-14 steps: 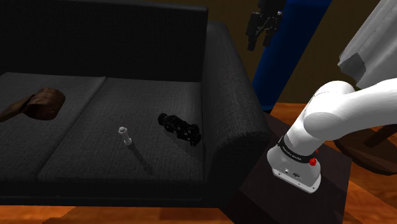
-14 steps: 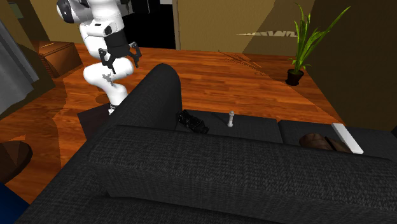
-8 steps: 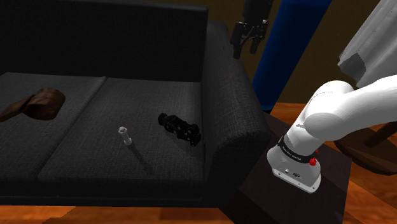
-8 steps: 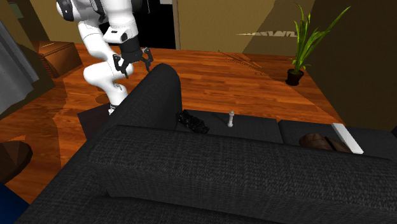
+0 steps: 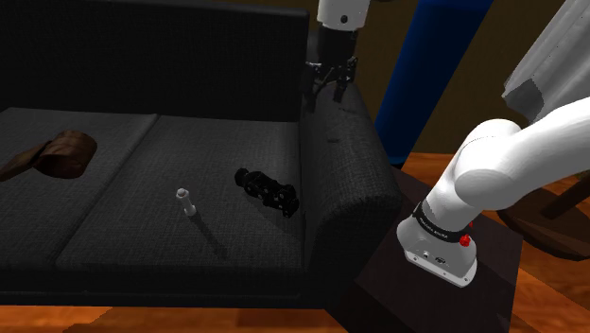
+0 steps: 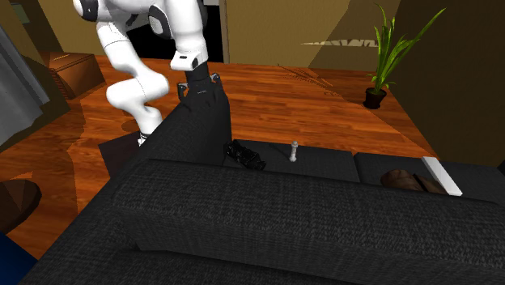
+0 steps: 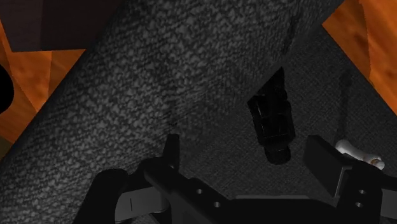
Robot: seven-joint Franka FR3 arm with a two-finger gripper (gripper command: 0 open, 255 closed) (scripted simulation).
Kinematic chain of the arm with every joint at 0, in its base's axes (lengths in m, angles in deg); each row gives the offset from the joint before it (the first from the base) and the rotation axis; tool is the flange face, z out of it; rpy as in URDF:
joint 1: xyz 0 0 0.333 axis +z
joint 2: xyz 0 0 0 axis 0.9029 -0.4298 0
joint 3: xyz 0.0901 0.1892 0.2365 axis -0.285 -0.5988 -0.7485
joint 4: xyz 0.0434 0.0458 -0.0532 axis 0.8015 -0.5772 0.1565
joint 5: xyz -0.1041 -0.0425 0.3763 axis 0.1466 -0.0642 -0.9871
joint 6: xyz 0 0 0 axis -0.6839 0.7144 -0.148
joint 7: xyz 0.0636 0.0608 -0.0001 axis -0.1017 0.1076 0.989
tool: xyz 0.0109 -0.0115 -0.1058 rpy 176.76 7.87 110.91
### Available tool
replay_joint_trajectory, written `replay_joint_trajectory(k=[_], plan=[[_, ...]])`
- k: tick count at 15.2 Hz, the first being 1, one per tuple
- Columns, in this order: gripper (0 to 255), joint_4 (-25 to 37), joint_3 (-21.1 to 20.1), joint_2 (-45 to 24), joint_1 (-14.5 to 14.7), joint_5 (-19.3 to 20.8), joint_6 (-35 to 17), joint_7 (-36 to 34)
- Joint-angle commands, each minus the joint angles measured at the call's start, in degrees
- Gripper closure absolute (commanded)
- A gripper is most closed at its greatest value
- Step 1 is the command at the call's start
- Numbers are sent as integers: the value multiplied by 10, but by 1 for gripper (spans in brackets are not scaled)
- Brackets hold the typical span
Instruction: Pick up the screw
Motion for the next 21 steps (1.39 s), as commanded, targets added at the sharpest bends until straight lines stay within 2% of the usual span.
replay_joint_trajectory(k=[1,6,11,17,21], plan=[[0,5,-23,-36,5,-8,-40,-18],[0,31,-72,-122,13,-10,-116,-62],[0,75,-119,-220,16,13,-184,-115],[0,152,-161,-351,25,81,-245,-197],[0,219,-171,-443,46,146,-267,-257]])
